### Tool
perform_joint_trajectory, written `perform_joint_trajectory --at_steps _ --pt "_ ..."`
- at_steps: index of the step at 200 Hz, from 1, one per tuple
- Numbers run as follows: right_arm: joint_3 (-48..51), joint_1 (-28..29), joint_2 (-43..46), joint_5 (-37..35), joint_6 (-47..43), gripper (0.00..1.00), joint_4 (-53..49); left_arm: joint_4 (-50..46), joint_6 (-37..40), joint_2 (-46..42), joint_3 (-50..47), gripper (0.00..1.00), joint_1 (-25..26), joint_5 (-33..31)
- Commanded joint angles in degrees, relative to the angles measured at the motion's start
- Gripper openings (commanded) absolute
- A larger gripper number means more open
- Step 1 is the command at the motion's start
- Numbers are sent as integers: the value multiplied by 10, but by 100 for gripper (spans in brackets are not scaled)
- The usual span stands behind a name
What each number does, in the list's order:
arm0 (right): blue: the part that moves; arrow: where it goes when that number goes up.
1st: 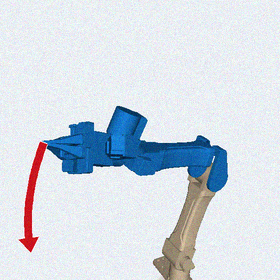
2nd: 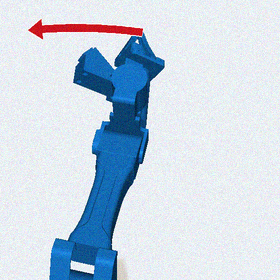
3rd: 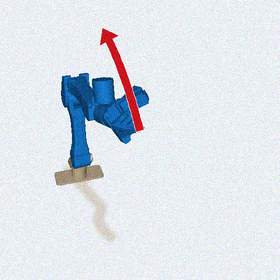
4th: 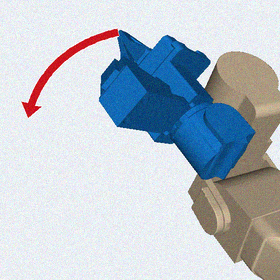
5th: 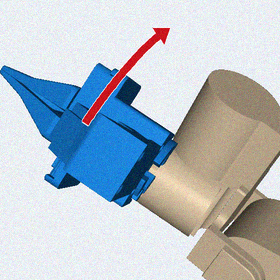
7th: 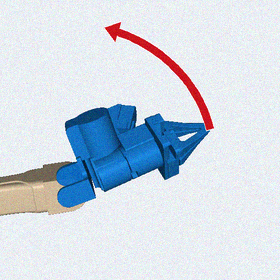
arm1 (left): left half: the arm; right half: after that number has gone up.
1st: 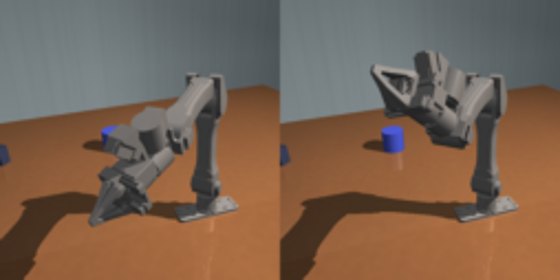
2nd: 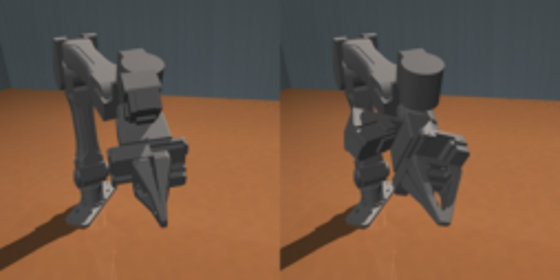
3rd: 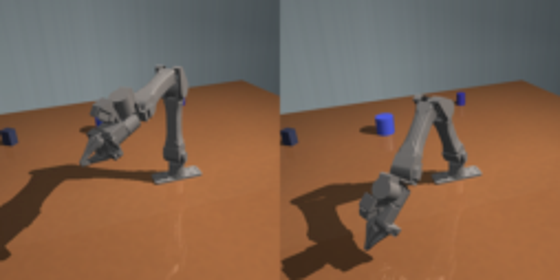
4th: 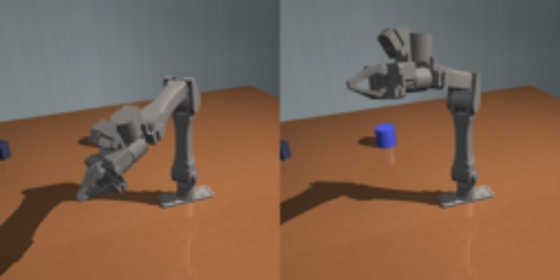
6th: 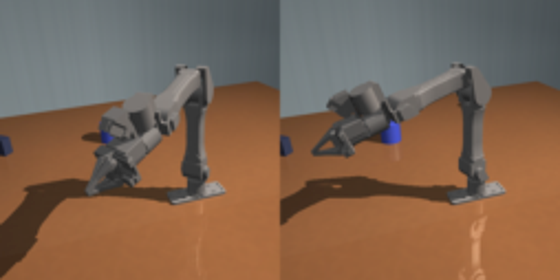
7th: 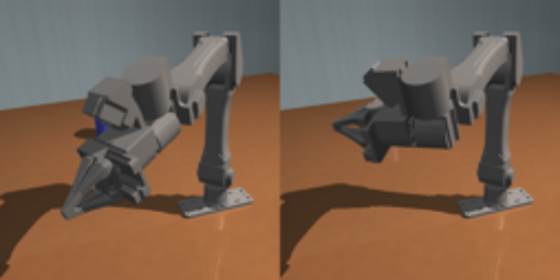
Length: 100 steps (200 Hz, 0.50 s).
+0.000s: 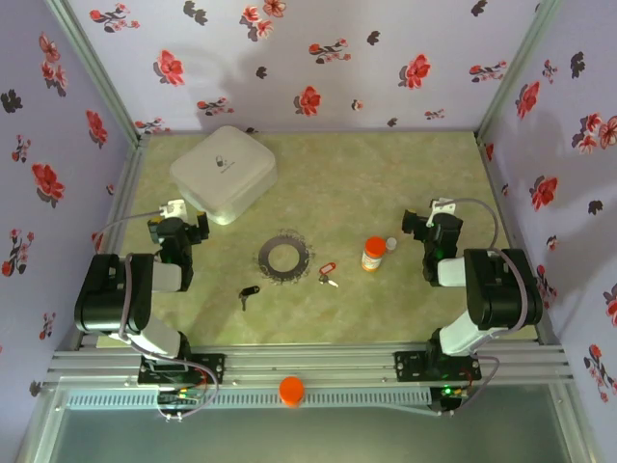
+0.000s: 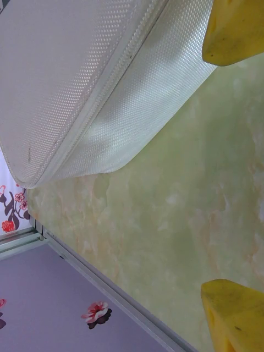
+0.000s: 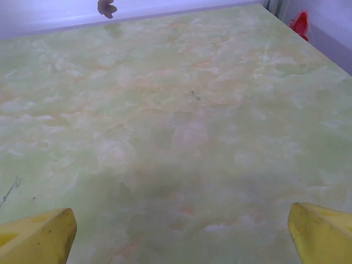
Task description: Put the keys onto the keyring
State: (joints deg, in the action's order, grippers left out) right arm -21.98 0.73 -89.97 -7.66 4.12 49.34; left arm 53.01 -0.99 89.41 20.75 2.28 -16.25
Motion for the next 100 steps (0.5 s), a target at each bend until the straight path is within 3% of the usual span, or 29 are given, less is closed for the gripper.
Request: perform_joint_trajectory --at_steps 1,100 --pt "-7 0 4 1 4 99 9 2 -5 -6 10 100 -3 4" --pt "-10 -4 4 6 8 99 6 -4 -5 -7 12 100 -6 24"
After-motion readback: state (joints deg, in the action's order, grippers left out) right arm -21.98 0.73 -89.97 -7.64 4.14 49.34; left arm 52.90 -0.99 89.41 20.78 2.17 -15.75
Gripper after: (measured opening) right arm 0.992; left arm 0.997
